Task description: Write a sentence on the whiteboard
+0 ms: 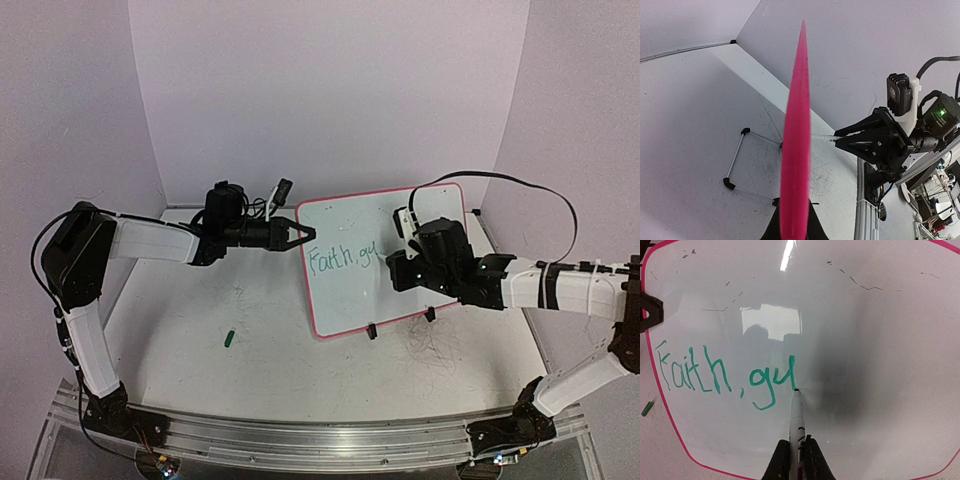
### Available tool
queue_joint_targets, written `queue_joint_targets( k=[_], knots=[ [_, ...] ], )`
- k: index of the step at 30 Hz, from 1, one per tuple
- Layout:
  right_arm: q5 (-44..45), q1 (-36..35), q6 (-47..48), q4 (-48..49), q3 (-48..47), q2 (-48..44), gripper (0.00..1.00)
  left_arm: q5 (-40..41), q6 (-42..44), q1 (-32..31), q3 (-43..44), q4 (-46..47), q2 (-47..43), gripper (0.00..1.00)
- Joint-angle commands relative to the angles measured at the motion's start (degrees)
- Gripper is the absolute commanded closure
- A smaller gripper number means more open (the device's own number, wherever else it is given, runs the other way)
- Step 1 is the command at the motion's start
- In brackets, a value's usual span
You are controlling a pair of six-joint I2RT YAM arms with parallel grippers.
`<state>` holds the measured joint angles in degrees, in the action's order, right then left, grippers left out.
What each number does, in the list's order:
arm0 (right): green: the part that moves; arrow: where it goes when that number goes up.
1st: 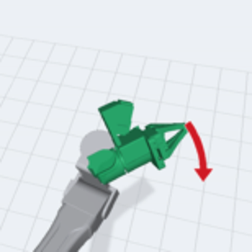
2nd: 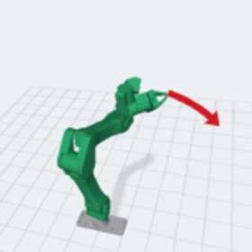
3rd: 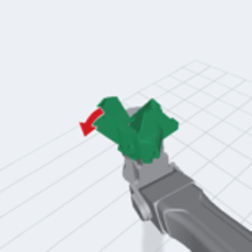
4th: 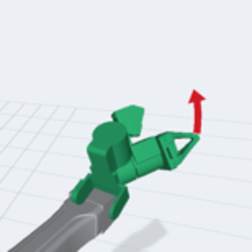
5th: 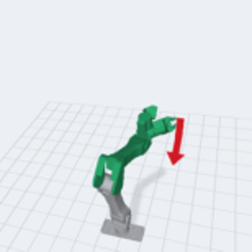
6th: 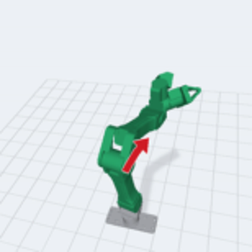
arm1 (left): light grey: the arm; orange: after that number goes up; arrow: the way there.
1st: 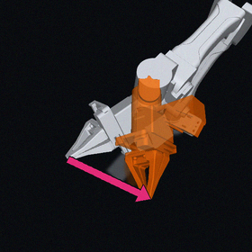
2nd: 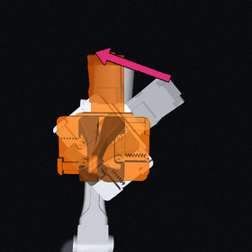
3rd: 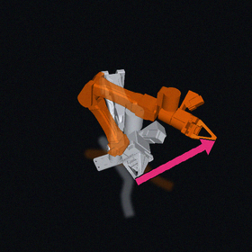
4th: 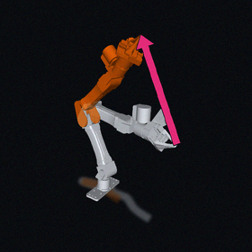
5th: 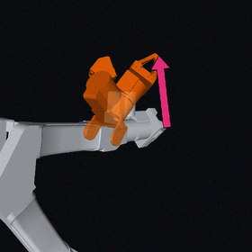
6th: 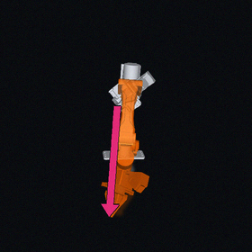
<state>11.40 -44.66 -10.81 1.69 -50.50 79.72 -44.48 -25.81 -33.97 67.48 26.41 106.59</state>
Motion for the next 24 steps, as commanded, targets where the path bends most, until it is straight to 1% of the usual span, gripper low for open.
queue_joint_targets(
  k=[1,10,16,24],
  knots=[
    [3.2,0.3,0.4,-0.9,-0.9,-3.4,1.00,4.8,1.7,0.3,0.6,-6.0,-1.2,1.00],
    [0.0,0.9,0.1,2.2,-4.6,-0.8,1.00,4.9,1.6,0.3,0.6,-6.1,-1.3,1.00],
    [0.2,0.9,0.9,3.0,-5.6,0.1,1.00,4.9,1.6,0.3,0.8,-6.2,-1.2,1.00],
    [2.9,0.9,1.0,3.0,-5.1,2.1,1.00,4.8,1.7,0.3,1.2,-6.3,-1.0,1.00]
  ],
)
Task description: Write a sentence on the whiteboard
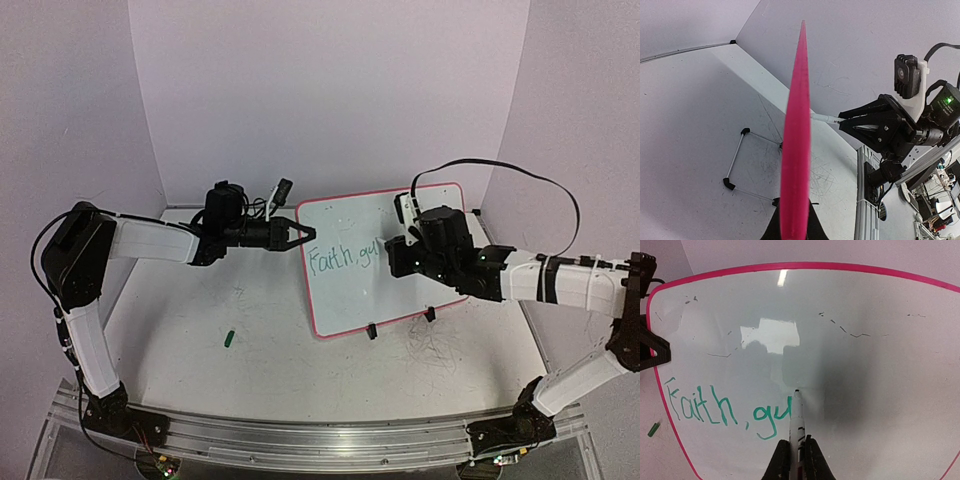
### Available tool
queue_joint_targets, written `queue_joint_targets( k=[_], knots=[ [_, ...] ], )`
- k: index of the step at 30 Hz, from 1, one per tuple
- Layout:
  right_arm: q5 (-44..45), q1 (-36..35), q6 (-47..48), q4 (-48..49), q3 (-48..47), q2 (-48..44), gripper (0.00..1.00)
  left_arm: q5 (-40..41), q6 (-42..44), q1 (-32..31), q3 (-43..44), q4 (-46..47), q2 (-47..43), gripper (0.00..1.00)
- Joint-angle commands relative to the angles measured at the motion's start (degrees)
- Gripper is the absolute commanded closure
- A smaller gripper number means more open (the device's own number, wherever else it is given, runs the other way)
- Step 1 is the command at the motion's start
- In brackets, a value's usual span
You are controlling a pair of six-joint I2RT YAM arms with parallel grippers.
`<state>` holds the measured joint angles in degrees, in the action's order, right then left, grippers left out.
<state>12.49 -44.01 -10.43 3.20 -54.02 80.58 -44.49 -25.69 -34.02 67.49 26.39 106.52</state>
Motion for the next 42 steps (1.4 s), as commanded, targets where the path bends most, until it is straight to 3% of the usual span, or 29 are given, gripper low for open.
queue_joint_targets(
  k=[1,8,15,42],
  knots=[
    [2.0,0.2,0.5,1.3,-1.5,1.5,1.00,4.8,1.6,0.3,1.2,-6.3,-0.8,1.00],
    [4.9,0.2,0.1,-0.3,-0.7,0.4,1.00,4.7,1.8,0.3,1.2,-6.5,-1.0,1.00],
    [-1.2,0.2,0.7,-0.6,-0.4,-3.9,1.00,4.8,1.8,0.3,1.1,-6.6,-0.9,1.00],
    [1.7,0.2,-0.2,-0.7,0.3,0.2,1.00,4.8,2.0,0.3,1.9,-6.9,-0.6,1.00]
  ],
)
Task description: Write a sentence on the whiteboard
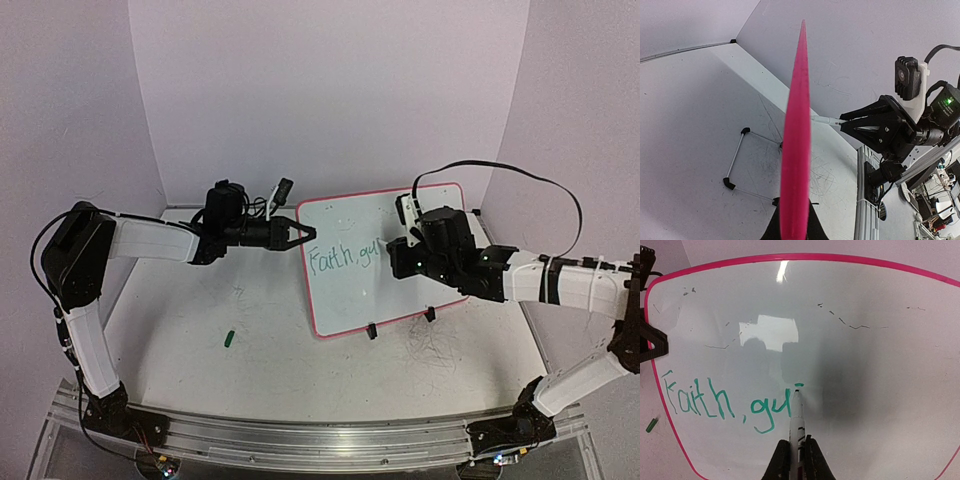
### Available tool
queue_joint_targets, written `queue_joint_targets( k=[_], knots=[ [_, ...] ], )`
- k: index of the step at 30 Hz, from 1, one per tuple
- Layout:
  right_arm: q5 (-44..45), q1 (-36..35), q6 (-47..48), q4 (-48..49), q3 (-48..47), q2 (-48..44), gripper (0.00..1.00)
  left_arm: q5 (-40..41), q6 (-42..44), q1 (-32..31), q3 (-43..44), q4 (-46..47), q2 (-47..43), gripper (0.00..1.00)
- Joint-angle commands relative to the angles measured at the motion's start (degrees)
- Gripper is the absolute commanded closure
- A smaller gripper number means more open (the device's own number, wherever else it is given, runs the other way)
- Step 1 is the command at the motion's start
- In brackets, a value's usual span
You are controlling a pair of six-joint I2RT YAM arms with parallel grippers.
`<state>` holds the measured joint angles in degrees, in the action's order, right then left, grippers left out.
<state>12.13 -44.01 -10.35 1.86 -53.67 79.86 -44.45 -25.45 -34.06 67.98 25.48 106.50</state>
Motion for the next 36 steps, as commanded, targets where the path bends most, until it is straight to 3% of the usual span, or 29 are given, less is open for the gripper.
queue_joint_targets(
  k=[1,36],
  knots=[
    [2.1,0.2,-0.4,0.5,0.1,1.0,1.00,4.7,1.8,0.4,1.4,-6.0,-0.6,1.00],
    [0.3,0.6,-0.5,-1.3,4.1,-6.5,1.00,5.6,2.0,0.4,-0.1,-6.3,-1.8,1.00]
  ],
)
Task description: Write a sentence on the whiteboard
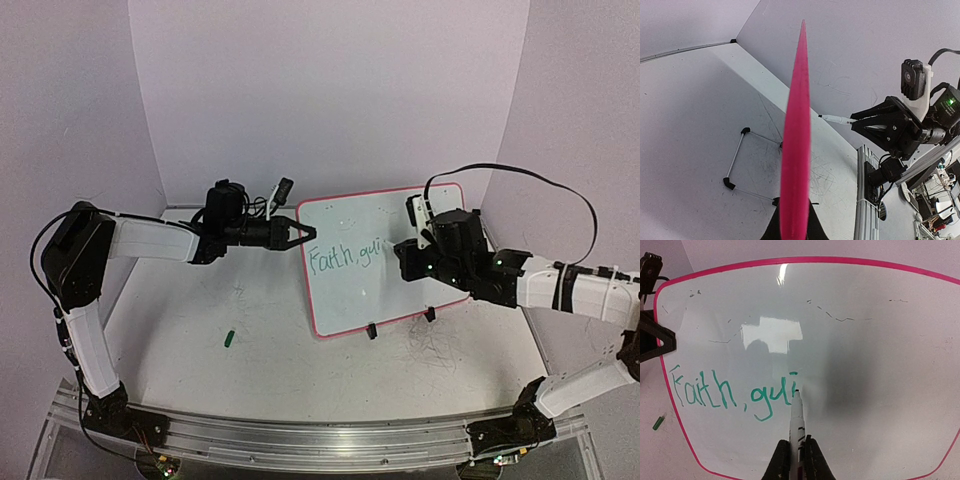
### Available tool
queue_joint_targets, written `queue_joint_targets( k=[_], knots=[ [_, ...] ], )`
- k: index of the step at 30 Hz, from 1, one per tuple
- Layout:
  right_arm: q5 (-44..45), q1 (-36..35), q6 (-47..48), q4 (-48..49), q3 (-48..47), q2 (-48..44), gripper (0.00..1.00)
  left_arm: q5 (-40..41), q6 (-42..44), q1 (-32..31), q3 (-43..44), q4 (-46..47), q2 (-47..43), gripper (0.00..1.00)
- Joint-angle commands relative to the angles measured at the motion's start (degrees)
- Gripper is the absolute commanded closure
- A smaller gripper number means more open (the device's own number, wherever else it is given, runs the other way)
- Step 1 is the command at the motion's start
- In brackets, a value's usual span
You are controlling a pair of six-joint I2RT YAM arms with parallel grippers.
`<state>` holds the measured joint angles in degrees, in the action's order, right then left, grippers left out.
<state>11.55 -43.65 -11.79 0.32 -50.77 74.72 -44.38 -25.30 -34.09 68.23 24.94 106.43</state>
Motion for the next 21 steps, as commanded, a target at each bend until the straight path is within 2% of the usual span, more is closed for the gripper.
queue_joint_targets(
  k=[1,21],
  knots=[
    [0.8,0.3,1.3,0.2,1.2,-1.2,1.00,5.6,1.8,0.5,-0.4,-5.8,-1.7,1.00],
    [-0.4,0.4,2.0,3.3,1.8,0.5,1.00,5.8,1.4,0.1,-0.2,-5.9,-1.4,1.00]
  ],
)
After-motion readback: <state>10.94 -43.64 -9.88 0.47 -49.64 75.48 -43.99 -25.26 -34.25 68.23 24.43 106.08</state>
